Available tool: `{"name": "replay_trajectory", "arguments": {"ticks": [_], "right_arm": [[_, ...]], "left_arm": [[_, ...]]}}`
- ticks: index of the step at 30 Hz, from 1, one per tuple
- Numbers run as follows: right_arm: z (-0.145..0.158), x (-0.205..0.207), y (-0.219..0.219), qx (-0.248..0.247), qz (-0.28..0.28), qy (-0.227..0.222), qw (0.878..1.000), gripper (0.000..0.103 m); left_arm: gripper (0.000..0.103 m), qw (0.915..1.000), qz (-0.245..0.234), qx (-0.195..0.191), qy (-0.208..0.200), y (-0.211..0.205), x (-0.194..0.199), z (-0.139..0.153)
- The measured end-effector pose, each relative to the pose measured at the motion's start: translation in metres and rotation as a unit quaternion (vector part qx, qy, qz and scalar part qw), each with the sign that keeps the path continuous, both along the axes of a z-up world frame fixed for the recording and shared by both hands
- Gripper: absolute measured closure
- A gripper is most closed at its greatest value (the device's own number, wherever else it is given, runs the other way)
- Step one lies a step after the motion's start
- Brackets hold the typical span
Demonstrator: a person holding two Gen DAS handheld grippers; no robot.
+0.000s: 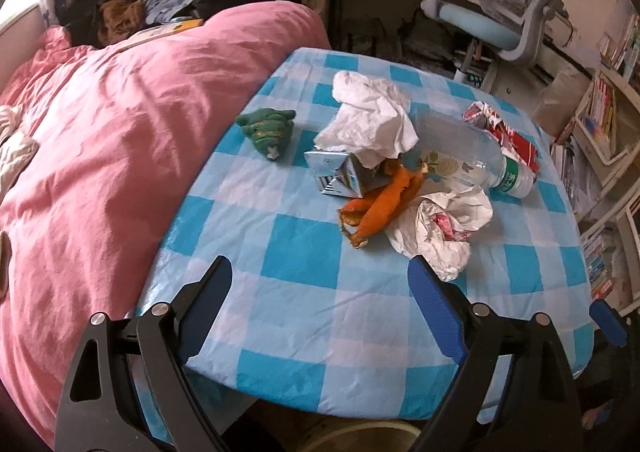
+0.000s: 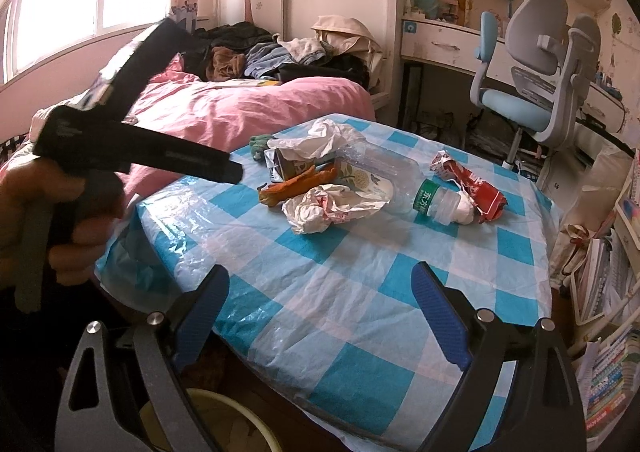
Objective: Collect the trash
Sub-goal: 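Grasp the two orange sticks together with the left tool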
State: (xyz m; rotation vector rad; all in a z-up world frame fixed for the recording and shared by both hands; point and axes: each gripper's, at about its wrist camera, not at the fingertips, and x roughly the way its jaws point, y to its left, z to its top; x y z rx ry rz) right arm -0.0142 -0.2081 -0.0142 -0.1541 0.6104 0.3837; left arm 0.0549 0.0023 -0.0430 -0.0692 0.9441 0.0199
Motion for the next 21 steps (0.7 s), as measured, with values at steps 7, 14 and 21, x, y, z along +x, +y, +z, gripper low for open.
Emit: {"name": "replay_trajectory", "arguments": {"ticks": [7, 14, 21], "right_arm": [[0.000, 0.000, 0.002, -0.005, 0.009, -0.002, 1.000, 0.015], [0.001, 0.001, 0.002, -0.008, 0.013, 0.001, 1.000, 0.015], [0.002, -0.002, 0.005, -0.018, 0.019, -0.002, 1.000, 0.015]], "left_arm": [[0.017, 0.9998, -0.003, 0.016, 0.011, -0.014, 0.032, -0.013], [0.017, 0.9995, -0.005, 0.022, 0.023, -0.021, 0.070, -0.032], [0.066, 0.9977, -0.056, -0.001, 0.037, -0.035, 0.086, -0.046]]}}
